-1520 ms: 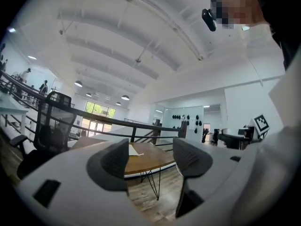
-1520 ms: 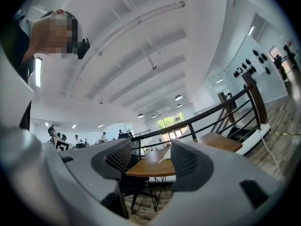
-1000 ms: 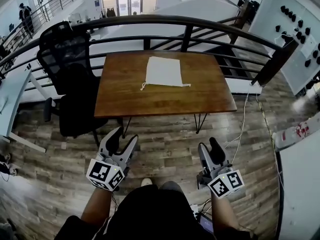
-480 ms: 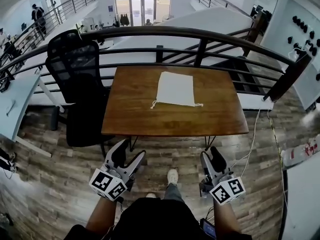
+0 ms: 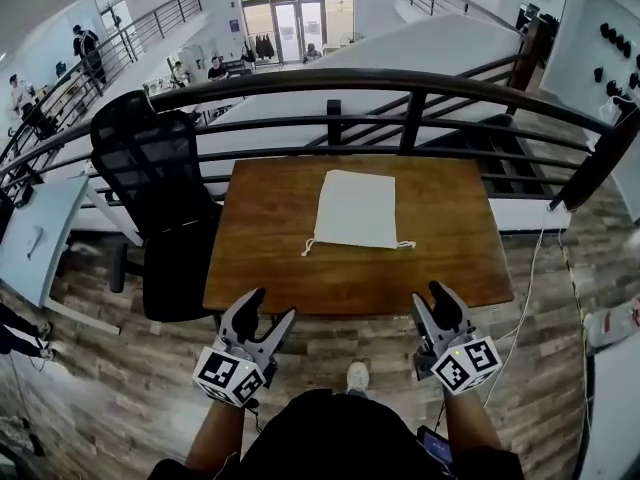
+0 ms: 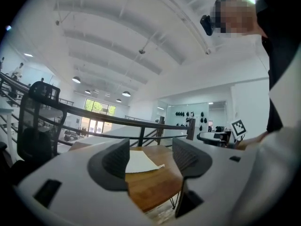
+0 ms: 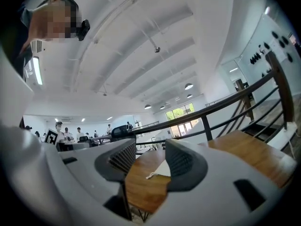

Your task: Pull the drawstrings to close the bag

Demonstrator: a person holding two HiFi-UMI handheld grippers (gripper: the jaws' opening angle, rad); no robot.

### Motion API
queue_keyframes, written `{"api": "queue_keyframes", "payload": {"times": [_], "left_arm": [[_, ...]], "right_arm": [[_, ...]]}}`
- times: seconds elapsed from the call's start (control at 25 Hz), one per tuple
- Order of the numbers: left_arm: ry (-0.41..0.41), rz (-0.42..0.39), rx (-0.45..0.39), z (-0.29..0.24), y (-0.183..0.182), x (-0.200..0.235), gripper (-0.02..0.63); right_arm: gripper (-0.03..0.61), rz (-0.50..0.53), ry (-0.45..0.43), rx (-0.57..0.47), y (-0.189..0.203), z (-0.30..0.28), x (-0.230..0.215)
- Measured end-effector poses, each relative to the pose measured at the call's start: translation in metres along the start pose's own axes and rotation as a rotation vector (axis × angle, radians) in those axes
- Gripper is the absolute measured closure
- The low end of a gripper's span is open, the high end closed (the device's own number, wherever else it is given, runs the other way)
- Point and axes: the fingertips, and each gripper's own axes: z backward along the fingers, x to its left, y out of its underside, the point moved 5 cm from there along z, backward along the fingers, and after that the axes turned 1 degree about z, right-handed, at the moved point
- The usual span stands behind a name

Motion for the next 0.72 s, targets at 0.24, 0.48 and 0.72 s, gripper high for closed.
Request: {"api": "queue_keyframes", "payload": {"times": [0.24,0.48,0.72], "left_arm": [[-0.036,0.003,0.022,-0.046,0.006,0.006,0.324],[-0.090,0.036,0.044,-0.069,0.025,0.002,0.324],[-0.101,0.050,0.086,-0.091,0.044,0.000,0.338]], "right_arm": [[0.390,0.005,-0.030,0.045,-0.001,-0.028,-0.038],[0.390,0.070,-0.082,0.113,0.010,-0.038,-0.056],[0.403,0.093,-0.098,0.169,0.021,-0.048,-0.083]]}}
